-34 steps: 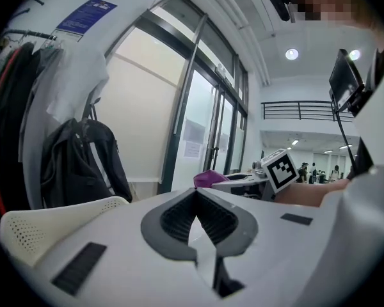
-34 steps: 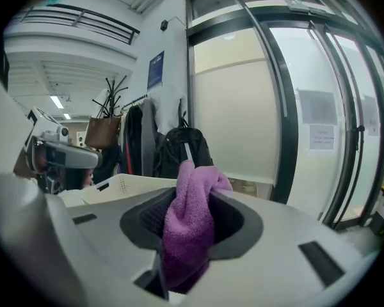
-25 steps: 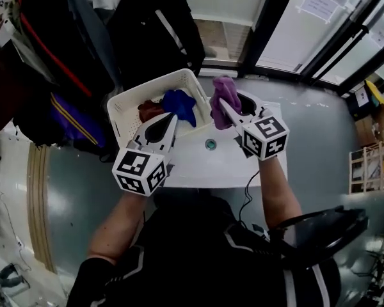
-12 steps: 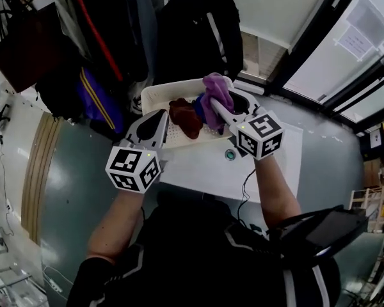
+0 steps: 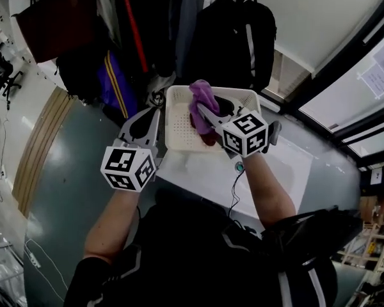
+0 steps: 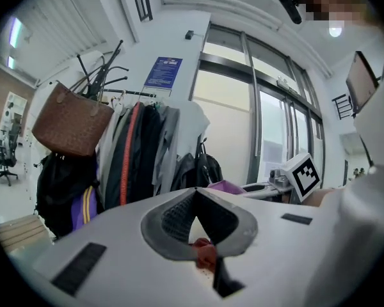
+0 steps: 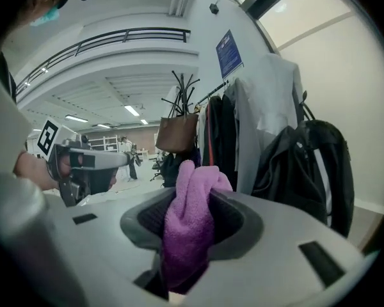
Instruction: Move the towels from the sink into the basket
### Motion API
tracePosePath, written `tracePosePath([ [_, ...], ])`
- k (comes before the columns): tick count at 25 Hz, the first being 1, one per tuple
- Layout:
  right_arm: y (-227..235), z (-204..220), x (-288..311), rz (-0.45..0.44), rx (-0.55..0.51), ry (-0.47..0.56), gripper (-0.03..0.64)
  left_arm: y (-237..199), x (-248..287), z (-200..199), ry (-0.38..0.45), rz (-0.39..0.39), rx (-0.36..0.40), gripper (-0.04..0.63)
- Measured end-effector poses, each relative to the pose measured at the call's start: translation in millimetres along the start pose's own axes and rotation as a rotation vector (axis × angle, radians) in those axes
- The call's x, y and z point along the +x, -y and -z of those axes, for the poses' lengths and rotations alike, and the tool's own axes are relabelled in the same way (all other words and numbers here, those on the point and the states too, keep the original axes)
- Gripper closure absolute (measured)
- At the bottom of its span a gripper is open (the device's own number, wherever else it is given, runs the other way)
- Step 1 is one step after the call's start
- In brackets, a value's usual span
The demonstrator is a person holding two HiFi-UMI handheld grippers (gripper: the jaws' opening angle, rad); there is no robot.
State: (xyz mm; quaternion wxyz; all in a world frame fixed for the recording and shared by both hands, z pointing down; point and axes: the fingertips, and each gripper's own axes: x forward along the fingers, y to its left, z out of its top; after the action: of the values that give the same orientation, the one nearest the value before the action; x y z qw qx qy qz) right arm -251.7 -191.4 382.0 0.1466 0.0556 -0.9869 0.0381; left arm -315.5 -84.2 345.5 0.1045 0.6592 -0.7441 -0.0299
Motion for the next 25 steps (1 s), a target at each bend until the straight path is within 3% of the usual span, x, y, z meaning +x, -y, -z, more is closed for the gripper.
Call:
tracePosePath([
  [10, -12, 97, 99, -0.095, -0.001, -0.274, 0.471, -44, -3, 34, -0.063, -0.073, -0.035, 0.589],
  [19, 1, 195, 149, -0.077, -0.007, -0.535, 0.469, -63, -3, 69, -0.132, -0.087, -0.059, 0.589],
  [25, 13, 237, 156, -0.036, -0.035, -0.645, 0.468, -71, -9, 86, -0.160, -0.082, -0.085, 0.589],
])
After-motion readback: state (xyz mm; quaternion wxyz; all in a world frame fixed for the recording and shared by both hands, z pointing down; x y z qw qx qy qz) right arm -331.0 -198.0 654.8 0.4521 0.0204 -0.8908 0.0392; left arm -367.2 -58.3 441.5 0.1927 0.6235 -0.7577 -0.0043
